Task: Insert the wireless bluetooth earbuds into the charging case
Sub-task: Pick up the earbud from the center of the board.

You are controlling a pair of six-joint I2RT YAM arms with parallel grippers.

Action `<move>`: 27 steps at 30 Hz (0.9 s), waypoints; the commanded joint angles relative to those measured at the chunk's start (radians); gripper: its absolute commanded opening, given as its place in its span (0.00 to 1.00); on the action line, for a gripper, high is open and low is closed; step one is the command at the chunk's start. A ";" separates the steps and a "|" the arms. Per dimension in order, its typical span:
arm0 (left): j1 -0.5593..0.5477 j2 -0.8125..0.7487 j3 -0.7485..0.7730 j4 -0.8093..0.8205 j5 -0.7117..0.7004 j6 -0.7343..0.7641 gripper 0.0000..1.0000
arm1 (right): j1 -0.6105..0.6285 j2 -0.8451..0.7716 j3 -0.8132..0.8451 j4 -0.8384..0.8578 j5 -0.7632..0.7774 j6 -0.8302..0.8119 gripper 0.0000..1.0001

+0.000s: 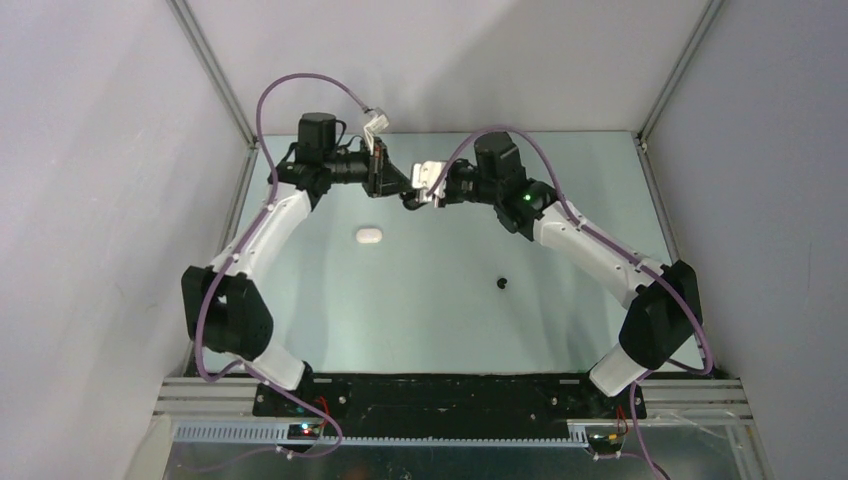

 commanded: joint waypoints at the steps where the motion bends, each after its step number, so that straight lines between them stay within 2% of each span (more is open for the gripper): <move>1: 0.005 -0.111 0.031 0.008 -0.074 0.143 0.00 | -0.046 -0.043 0.071 0.184 0.032 0.246 0.18; 6: 0.004 -0.156 0.022 0.009 -0.132 0.230 0.00 | -0.136 -0.040 0.179 0.135 -0.118 0.535 0.21; 11: -0.004 -0.212 -0.007 0.008 -0.181 0.315 0.00 | -0.261 -0.068 0.166 -0.003 -0.271 0.686 0.30; 13: -0.014 -0.237 -0.017 -0.001 -0.207 0.385 0.00 | -0.321 -0.068 0.148 -0.140 -0.368 0.641 0.34; 14: -0.021 -0.250 -0.018 -0.005 -0.217 0.430 0.00 | -0.357 -0.064 0.143 -0.204 -0.399 0.557 0.35; 15: -0.025 -0.256 -0.018 -0.021 -0.233 0.456 0.00 | -0.370 -0.049 0.147 -0.368 -0.443 0.499 0.35; 16: -0.032 -0.265 -0.017 -0.030 -0.240 0.503 0.00 | -0.390 -0.022 0.166 -0.460 -0.453 0.341 0.36; 17: -0.035 -0.268 -0.011 -0.050 -0.255 0.531 0.00 | -0.395 -0.005 0.177 -0.643 -0.441 0.265 0.36; 18: -0.045 -0.274 -0.009 -0.062 -0.264 0.580 0.00 | -0.397 0.032 0.202 -0.727 -0.425 0.112 0.36; 20: -0.060 -0.279 -0.004 -0.084 -0.297 0.632 0.00 | -0.393 0.085 0.221 -0.976 -0.355 -0.036 0.36; 23: -0.078 -0.283 -0.010 -0.095 -0.335 0.635 0.00 | -0.400 0.136 0.170 -1.040 -0.263 -0.097 0.38; 25: -0.079 -0.285 -0.019 -0.096 -0.340 0.611 0.00 | -0.410 0.142 0.089 -1.002 -0.232 -0.108 0.42; 27: -0.079 -0.291 -0.035 -0.096 -0.344 0.590 0.00 | -0.413 0.132 0.013 -0.947 -0.202 -0.161 0.42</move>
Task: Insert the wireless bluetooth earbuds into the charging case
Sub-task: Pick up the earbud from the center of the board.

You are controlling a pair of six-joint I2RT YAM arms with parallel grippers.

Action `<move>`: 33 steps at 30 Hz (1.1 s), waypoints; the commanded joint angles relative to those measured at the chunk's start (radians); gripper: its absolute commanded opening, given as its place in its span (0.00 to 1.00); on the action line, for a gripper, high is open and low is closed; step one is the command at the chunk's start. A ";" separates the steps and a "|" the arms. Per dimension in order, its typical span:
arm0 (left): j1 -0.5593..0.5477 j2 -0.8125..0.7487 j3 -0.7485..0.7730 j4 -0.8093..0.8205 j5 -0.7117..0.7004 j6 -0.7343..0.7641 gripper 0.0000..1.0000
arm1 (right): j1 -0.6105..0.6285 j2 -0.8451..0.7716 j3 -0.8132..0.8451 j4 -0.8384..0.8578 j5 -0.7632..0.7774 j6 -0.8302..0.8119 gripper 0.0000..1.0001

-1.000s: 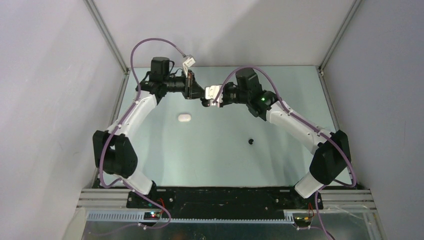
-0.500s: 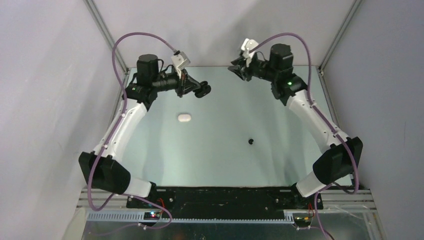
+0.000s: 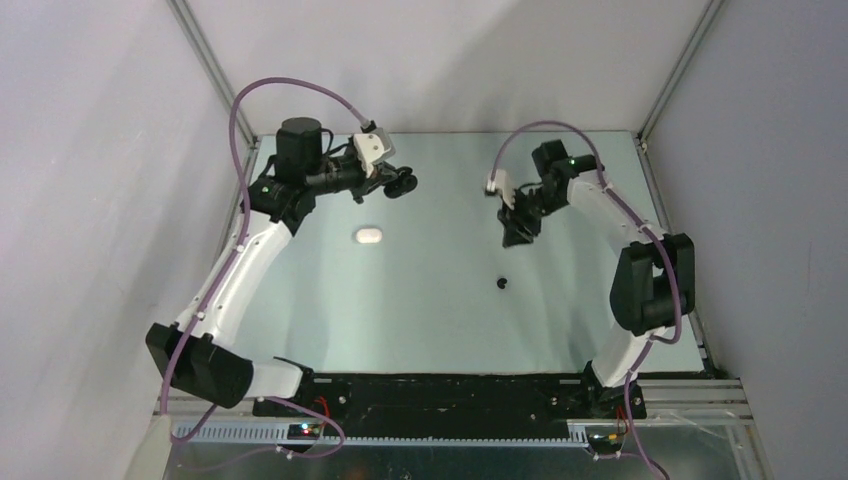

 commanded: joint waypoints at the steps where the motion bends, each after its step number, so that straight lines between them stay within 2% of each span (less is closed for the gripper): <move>1: -0.004 -0.042 -0.028 -0.003 -0.042 0.015 0.00 | -0.006 -0.016 -0.111 -0.089 0.089 -0.195 0.41; 11: -0.003 -0.069 -0.081 -0.016 -0.065 -0.019 0.00 | 0.111 0.105 -0.100 -0.088 0.240 -0.523 0.39; 21: -0.001 -0.106 -0.114 -0.016 -0.093 -0.061 0.00 | 0.188 0.257 0.019 -0.130 0.273 -0.589 0.39; 33: 0.002 -0.108 -0.133 -0.017 -0.093 -0.064 0.00 | 0.194 0.288 0.023 -0.203 0.280 -0.621 0.39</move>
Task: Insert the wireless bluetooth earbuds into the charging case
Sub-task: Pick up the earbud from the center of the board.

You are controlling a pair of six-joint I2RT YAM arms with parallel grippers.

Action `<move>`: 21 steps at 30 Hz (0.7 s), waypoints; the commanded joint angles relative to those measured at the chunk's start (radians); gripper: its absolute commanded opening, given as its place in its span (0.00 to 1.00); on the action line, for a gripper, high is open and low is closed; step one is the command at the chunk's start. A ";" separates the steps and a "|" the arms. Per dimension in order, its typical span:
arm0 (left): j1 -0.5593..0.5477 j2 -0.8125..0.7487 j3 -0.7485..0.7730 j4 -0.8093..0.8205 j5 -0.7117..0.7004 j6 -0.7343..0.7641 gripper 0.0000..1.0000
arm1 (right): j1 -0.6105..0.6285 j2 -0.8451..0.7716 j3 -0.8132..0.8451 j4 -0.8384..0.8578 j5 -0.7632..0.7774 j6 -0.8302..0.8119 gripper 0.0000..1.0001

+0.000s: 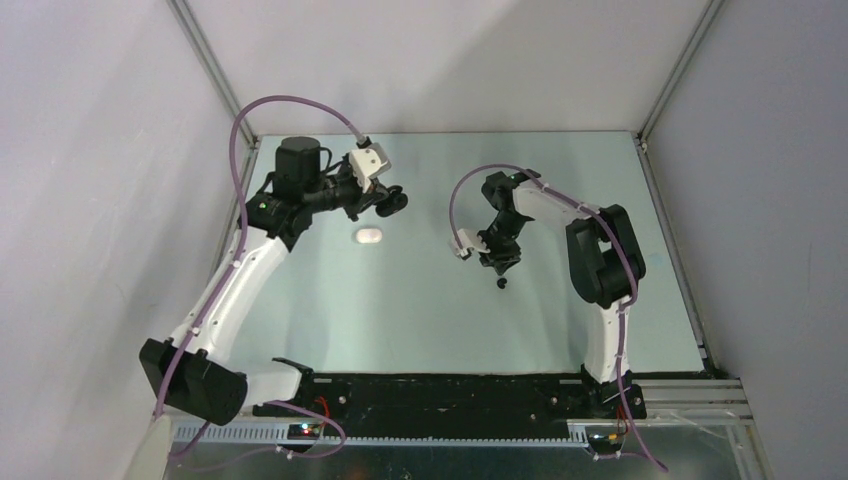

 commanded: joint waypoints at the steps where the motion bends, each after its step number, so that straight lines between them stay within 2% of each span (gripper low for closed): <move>1: 0.003 -0.024 -0.006 0.022 0.003 -0.015 0.00 | 0.006 0.007 0.021 -0.057 -0.002 -0.031 0.40; 21: 0.003 -0.024 -0.013 0.021 0.005 -0.017 0.00 | 0.022 0.035 0.007 -0.012 0.008 0.011 0.37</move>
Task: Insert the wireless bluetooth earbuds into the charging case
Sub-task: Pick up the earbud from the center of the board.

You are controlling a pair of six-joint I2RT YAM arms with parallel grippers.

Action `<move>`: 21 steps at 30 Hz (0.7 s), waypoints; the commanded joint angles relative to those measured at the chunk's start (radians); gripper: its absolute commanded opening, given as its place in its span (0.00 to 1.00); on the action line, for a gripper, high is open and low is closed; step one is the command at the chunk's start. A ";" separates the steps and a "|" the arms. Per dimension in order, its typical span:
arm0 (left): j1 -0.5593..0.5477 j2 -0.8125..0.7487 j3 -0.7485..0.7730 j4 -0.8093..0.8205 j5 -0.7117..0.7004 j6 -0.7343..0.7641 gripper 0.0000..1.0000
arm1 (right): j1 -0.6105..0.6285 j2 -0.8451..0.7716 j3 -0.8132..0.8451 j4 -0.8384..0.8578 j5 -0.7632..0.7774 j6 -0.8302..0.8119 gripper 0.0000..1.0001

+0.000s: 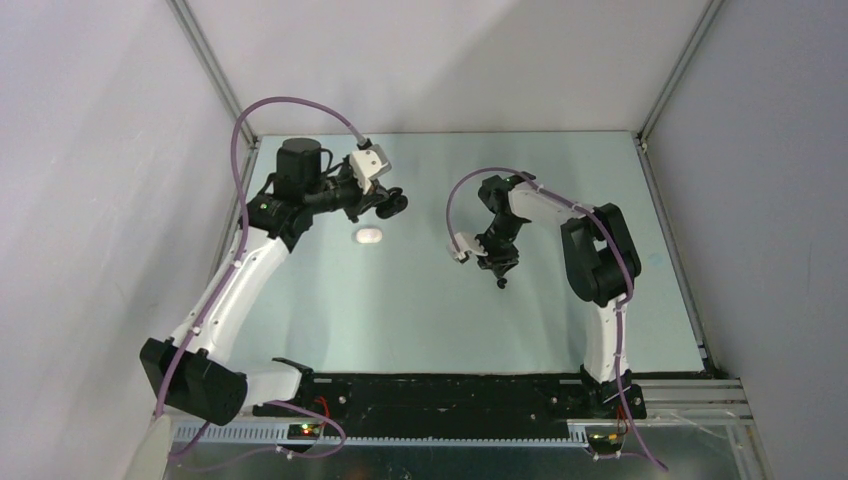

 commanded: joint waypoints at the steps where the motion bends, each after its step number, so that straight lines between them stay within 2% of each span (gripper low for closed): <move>1: 0.003 -0.022 -0.009 0.020 0.004 -0.012 0.00 | 0.006 0.016 0.005 0.003 0.005 0.008 0.37; 21: 0.003 -0.009 -0.011 0.021 0.015 -0.015 0.00 | -0.028 -0.015 -0.046 -0.012 0.011 0.008 0.36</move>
